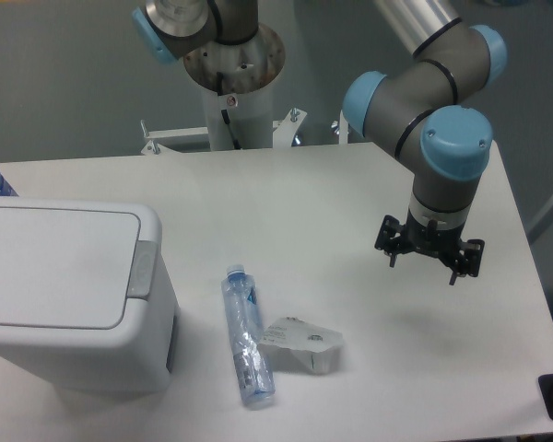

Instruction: Open the trash can

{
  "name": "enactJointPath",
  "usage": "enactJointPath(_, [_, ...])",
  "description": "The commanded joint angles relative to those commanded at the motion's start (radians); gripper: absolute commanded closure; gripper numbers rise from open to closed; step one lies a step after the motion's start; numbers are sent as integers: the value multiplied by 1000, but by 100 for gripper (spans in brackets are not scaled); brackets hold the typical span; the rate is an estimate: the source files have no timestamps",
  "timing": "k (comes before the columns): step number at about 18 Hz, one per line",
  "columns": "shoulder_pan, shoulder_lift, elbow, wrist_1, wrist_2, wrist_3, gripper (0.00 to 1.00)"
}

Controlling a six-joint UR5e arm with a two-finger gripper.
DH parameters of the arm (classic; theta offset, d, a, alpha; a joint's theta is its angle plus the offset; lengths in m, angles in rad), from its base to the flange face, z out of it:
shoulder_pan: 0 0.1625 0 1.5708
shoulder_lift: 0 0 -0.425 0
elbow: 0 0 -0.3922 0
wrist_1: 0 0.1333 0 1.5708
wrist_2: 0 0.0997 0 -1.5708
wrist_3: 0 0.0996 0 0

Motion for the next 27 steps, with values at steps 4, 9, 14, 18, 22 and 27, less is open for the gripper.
enactJointPath(4, [-29, 9, 3, -3, -12, -95, 0])
enactJointPath(9, [-48, 20, 17, -3, -122, -264, 0])
enactJointPath(14, [-61, 44, 23, -2, -209, -353, 0])
enactJointPath(18, [-89, 77, 26, -2, -270, -394, 0])
enactJointPath(22, [-114, 104, 58, 3, -366, -473, 0])
enactJointPath(27, [-132, 133, 89, 6, -446, -556, 0])
